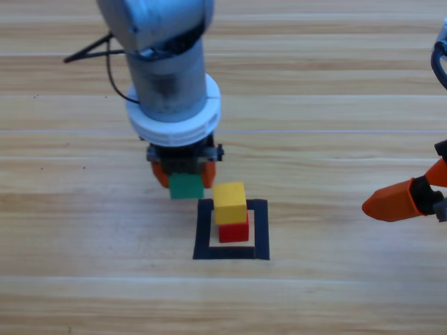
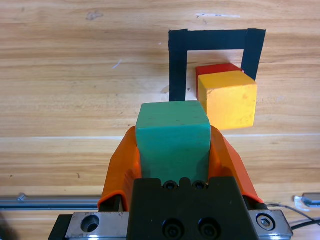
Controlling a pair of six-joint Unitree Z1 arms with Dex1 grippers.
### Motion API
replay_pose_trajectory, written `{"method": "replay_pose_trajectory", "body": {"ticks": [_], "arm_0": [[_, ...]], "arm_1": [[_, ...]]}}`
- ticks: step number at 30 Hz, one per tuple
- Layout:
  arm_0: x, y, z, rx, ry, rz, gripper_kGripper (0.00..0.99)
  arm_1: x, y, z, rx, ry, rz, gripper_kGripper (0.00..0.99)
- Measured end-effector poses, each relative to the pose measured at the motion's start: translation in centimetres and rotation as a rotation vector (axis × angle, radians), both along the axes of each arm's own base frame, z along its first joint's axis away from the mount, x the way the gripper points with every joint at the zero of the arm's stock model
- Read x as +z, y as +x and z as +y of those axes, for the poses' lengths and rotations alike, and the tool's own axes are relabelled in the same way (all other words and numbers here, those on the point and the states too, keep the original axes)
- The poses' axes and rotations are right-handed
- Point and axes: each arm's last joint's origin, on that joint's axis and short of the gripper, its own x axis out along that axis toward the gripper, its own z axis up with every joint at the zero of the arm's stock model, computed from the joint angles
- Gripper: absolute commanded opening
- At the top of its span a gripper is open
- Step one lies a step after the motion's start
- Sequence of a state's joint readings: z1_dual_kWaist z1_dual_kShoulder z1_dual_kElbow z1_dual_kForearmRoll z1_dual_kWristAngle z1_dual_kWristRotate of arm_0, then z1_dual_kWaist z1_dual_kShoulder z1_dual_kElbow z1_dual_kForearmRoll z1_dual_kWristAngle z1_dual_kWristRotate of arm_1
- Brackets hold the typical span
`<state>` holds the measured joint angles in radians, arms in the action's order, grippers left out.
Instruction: Stack the blocks in the rectangular block: red at the bottom, yellow in the middle, green on top
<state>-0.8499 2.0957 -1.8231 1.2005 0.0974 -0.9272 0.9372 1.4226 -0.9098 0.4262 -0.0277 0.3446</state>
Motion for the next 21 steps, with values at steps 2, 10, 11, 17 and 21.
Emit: {"method": "replay_pose_trajectory", "body": {"ticks": [2, 10, 11, 17, 21], "arm_0": [[-0.4, 0.5, -0.6, -0.006, 0.000, 0.004, 0.252], [-0.7, 0.9, -2.3, -0.027, 0.000, 0.005, 0.252], [-0.6, 0.8, -2.5, -0.032, -0.002, 0.003, 0.252], [-1.1, 0.5, -3.3, -0.048, 0.003, 0.007, 0.252], [-1.6, 0.6, -3.7, -0.053, 0.009, 0.012, 0.252]], "arm_1": [[0.0, 0.0, 0.0, 0.000, 0.000, 0.000, 0.989], [-0.1, 0.1, 0.1, 0.001, -0.004, 0.004, 0.989], [-0.1, 0.1, 0.1, 0.001, -0.004, 0.005, 0.989], [-0.1, 0.1, 0.1, 0.004, -0.005, 0.004, 0.989], [-0.2, 0.1, 0.2, 0.006, -0.007, 0.007, 0.989]]}}
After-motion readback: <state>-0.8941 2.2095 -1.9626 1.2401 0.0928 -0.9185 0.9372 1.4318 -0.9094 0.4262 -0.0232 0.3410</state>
